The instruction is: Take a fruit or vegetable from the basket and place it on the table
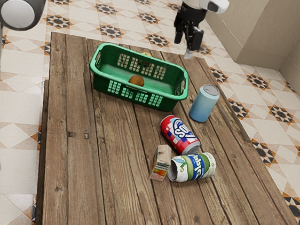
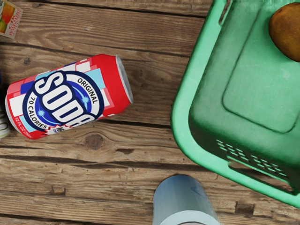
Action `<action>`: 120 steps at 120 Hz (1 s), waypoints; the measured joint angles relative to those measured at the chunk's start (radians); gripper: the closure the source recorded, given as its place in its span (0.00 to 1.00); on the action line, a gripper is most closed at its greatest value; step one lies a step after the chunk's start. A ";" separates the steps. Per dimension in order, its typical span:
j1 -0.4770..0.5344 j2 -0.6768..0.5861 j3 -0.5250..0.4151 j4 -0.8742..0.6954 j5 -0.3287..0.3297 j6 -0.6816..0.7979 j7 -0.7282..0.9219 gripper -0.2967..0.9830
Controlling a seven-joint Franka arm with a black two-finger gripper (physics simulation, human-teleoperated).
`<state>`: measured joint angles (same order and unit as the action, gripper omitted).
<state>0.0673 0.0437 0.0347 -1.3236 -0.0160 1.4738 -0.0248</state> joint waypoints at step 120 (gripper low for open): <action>0.430 0.039 -0.011 0.091 -0.016 -0.170 -0.119 0.23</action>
<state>0.4969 0.0830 0.0240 -1.2321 -0.0323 1.3035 -0.1442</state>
